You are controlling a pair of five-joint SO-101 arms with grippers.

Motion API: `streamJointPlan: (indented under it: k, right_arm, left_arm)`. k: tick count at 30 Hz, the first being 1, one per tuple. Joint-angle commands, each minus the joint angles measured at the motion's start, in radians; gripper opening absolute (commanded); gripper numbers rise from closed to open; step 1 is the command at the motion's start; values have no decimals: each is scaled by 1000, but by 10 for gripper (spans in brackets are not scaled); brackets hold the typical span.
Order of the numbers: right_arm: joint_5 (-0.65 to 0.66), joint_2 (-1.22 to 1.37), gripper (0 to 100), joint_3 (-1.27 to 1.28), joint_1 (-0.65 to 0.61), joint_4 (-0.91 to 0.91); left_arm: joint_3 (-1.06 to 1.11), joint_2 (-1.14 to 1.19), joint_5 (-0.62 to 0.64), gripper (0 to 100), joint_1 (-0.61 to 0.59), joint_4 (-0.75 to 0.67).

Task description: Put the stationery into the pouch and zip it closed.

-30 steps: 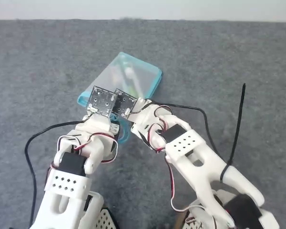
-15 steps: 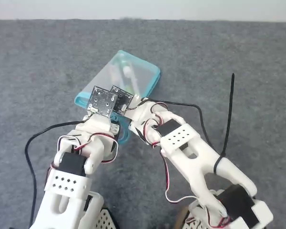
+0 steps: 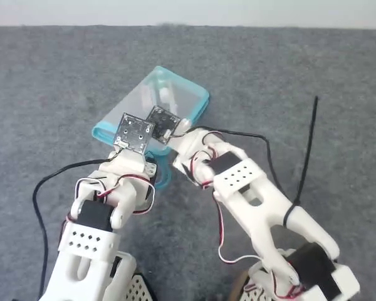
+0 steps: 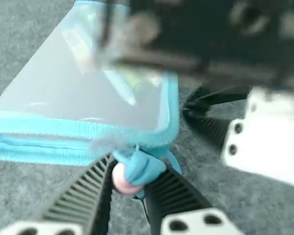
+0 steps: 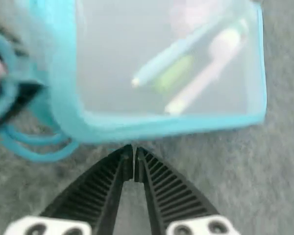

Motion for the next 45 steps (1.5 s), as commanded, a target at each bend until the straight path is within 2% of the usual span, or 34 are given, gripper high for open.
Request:
streamJointPlan:
  k: [1, 6, 9, 14, 20, 25, 31, 37, 41, 45]
  right_arm:
    - [-15, -99, 7, -48, 31, 41]
    - [-123, -111, 10, -2, 44, 74]
    - [-64, -125, 54, 23, 35, 97]
    - [29, -189, 125, 127, 10, 41]
    - [17, -254, 127, 180, 24, -39]
    - [-29, -263, 127, 180, 8, -36]
    - [8, -300, 124, 222, -81, -39]
    - [-51, -449, 127, 238, -62, -27]
    - [-51, -515, 127, 241, -148, -33]
    - [-21, -492, 124, 227, -177, -28]
  left_arm:
    - [-65, -14, -8, 9, 0, -3]
    - [-71, -15, -8, 9, 2, 2]
    - [-87, -15, -11, 9, 3, 9]
    - [-157, -15, -51, 9, 29, 109]
    - [-251, -20, -127, 9, 98, 264]
    - [-346, -143, -175, 9, 98, 407]
    - [-354, -216, -180, 9, 8, 416]
    - [-354, -157, -190, 9, 6, 414]
    - [-355, -152, -192, 9, 5, 416]
    - [-381, -147, -199, 9, -8, 442]
